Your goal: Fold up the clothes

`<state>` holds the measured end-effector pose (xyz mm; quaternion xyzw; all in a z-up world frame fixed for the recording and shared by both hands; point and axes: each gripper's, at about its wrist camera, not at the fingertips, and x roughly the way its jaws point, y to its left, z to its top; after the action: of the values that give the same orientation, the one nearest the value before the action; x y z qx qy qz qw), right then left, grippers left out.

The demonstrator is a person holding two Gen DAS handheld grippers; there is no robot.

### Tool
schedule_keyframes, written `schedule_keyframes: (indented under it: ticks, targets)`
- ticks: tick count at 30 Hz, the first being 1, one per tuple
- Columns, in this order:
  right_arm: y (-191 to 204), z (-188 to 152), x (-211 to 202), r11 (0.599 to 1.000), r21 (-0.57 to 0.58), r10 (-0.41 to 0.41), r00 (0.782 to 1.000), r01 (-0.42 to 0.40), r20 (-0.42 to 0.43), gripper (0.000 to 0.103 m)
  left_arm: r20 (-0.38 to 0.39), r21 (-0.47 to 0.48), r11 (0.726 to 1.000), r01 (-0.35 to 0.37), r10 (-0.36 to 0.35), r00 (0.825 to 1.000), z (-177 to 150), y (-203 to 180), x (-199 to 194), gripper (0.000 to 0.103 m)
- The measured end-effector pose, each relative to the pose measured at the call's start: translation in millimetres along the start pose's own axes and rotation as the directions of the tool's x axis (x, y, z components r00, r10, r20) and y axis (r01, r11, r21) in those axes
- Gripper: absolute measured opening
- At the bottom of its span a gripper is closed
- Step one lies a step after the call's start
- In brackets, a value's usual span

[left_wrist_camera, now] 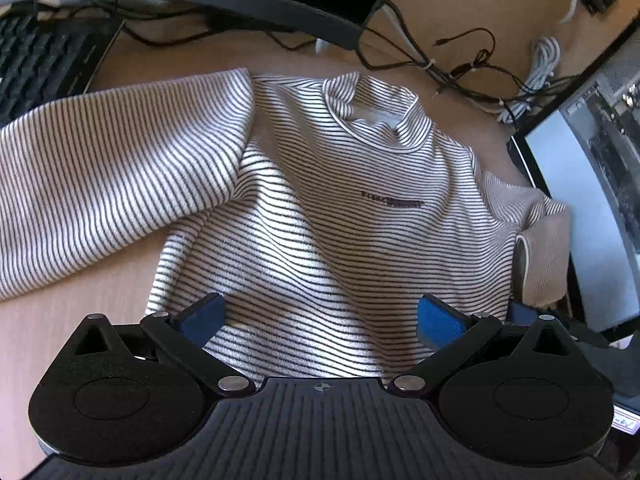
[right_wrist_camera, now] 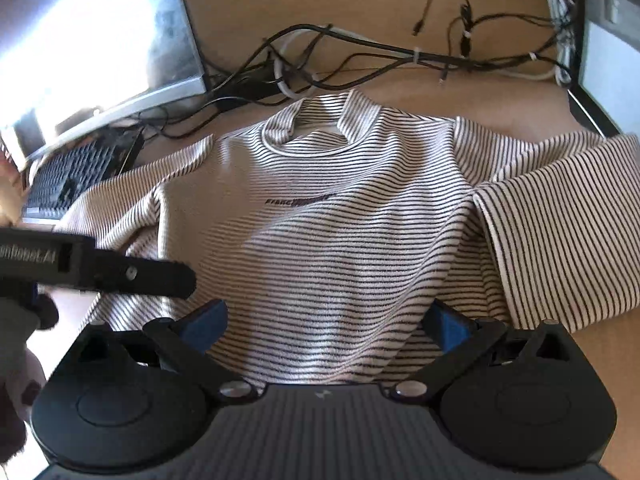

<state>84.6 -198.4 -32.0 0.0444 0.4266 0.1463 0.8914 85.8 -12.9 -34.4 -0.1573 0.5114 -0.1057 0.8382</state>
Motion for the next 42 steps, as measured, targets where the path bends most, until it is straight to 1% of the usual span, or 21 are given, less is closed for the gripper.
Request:
schedule_keyframes:
  ticks: [3, 6, 10, 16, 22, 25, 27, 31, 33, 35, 37, 39, 41, 42]
  targets:
    - [8.4, -8.4, 2.3, 0.998, -0.06, -0.03, 1.0, 0.03, 0.004, 0.103, 0.014, 0.025, 1.0, -0.009, 0.009, 1.0, -3.0, -2.2, 0.5, 0.103]
    - [14.7, -14.2, 4.3, 0.993, -0.103, -0.053, 0.999, 0.052, -0.001, 0.103, 0.028, 0.053, 0.999, -0.004, 0.002, 1.0, -8.6, -2.2, -1.3, 0.103]
    - [17.2, -19.1, 2.6, 0.989, -0.14, -0.041, 0.999, 0.038, -0.023, 0.103, 0.031, 0.071, 0.997, 0.008, -0.01, 0.999, -15.6, 2.4, -6.0, 0.103]
    - [5.6, -26.6, -9.5, 0.987, -0.158, -0.03, 0.999, 0.025, -0.034, 0.103, 0.043, 0.067, 0.997, 0.033, -0.036, 0.998, -31.3, 12.3, -19.1, 0.103]
    - [-15.5, -34.4, -24.8, 0.988, -0.157, -0.025, 0.998, 0.016, -0.054, 0.103, 0.027, 0.069, 0.996, 0.059, -0.061, 0.998, -52.8, 19.0, -34.4, 0.103]
    - [-13.2, -42.5, -28.8, 0.983, -0.18, -0.043, 0.998, 0.034, -0.048, 0.103, 0.011, 0.047, 0.996, 0.075, -0.075, 0.997, -62.0, 22.1, -41.7, 0.103]
    - [-11.0, -44.9, -29.7, 0.98, -0.192, -0.057, 0.998, 0.048, -0.041, 0.103, 0.004, 0.05, 0.996, 0.077, -0.077, 0.997, -66.9, 22.4, -44.9, 0.103]
    - [-18.0, -36.5, -37.7, 0.987, -0.151, -0.072, 0.996, 0.062, -0.06, 0.103, -0.011, 0.088, 0.994, 0.061, -0.06, 0.998, -68.1, 18.2, -45.7, 0.103]
    - [-17.0, -34.1, -56.4, 0.983, -0.149, -0.111, 0.994, 0.106, -0.023, 0.103, -0.031, 0.077, 0.994, 0.073, -0.071, 0.997, -64.3, 17.3, -47.6, 0.103]
    - [-16.9, -31.1, -76.9, 0.972, -0.158, -0.174, 0.984, 0.176, 0.027, 0.103, -0.032, 0.071, 0.99, 0.123, -0.121, 0.992, -60.0, 15.1, -55.2, 0.103]
    - [-18.6, -28.6, -97.8, 0.951, -0.158, -0.257, 0.964, 0.266, 0.074, 0.103, -0.015, 0.092, 0.98, 0.175, -0.174, 0.985, -56.6, 9.0, -67.7, 0.103]
    - [-25.1, -28.6, -112.8, 0.916, -0.168, -0.35, 0.93, 0.364, 0.106, 0.103, -0.011, 0.123, 0.97, 0.209, -0.209, 0.978, -51.2, -2.4, -79.9, 0.103]
    - [-27.3, -33.6, -120.9, 0.858, -0.214, -0.446, 0.884, 0.467, 0.142, 0.103, -0.025, 0.145, 0.961, 0.235, -0.234, 0.972, -45.0, -16.5, -88.0, 0.103]
    - [-26.2, -37.0, -121.1, 0.826, -0.249, -0.48, 0.863, 0.506, 0.16, 0.103, -0.033, 0.156, 0.957, 0.246, -0.244, 0.969, -43.0, -23.6, -91.0, 0.103]
